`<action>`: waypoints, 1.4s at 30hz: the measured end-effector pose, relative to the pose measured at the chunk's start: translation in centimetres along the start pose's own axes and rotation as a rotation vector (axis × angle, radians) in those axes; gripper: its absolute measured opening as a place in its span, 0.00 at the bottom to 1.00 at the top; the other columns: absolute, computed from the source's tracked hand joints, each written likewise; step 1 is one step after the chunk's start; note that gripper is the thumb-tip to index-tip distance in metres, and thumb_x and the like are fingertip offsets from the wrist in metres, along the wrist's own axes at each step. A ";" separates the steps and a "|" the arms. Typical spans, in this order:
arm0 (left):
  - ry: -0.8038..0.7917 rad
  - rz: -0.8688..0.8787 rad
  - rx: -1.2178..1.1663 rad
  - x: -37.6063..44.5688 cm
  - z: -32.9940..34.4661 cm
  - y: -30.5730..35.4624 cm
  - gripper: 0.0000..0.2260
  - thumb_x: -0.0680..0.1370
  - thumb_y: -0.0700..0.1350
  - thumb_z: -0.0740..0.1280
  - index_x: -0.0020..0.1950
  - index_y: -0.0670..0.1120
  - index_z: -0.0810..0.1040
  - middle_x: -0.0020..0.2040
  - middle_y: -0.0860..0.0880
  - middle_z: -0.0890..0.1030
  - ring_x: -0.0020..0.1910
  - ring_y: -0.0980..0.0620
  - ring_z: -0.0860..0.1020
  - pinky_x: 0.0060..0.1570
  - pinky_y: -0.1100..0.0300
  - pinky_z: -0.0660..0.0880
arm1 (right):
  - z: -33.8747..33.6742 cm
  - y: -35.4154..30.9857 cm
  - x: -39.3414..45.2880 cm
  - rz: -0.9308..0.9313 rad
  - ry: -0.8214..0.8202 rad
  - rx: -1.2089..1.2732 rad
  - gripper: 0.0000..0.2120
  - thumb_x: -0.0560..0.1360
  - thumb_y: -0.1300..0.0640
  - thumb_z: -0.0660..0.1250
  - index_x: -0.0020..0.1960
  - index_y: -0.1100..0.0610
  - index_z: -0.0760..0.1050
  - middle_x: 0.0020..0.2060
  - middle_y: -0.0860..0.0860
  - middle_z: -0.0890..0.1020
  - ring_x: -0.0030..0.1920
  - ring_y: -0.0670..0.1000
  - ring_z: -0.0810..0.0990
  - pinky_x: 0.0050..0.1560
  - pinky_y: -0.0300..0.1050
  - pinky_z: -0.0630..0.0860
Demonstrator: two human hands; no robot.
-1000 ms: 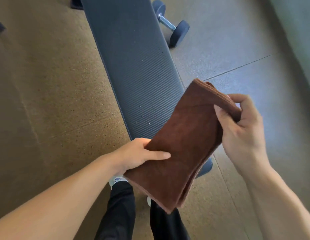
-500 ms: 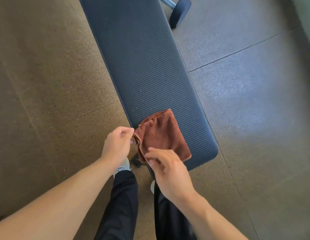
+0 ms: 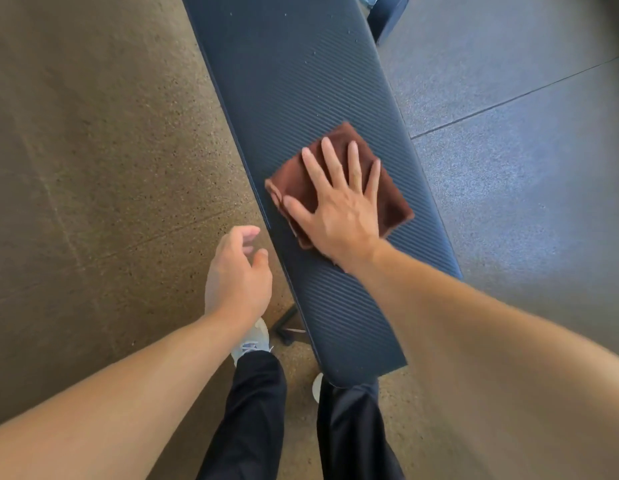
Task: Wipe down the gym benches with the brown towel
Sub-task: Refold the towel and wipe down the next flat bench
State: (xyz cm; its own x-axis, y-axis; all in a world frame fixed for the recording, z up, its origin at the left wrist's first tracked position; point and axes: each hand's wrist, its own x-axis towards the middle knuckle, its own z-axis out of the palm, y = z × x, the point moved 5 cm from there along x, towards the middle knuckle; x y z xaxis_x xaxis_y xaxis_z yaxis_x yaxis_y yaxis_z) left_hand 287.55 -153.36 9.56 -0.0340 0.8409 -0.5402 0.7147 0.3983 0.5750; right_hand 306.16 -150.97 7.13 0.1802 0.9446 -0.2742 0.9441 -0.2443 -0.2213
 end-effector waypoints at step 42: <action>-0.023 0.120 0.166 4.4 0.2 5.9 0.22 0.87 0.47 0.53 0.82 0.53 0.59 0.82 0.55 0.57 0.81 0.55 0.56 0.77 0.57 0.55 | 1.0 -3.8 -2.4 -0.189 -0.140 -0.096 0.36 0.77 0.32 0.47 0.84 0.42 0.50 0.84 0.48 0.52 0.83 0.63 0.41 0.76 0.76 0.39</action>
State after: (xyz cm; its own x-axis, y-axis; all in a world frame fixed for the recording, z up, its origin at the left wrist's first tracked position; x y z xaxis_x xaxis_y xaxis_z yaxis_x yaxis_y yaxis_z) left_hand 291.77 -147.42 10.42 0.0731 0.8691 -0.4892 0.8182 0.2282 0.5278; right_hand 301.89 -152.52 7.68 -0.0359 0.9306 -0.3644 0.9805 -0.0376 -0.1927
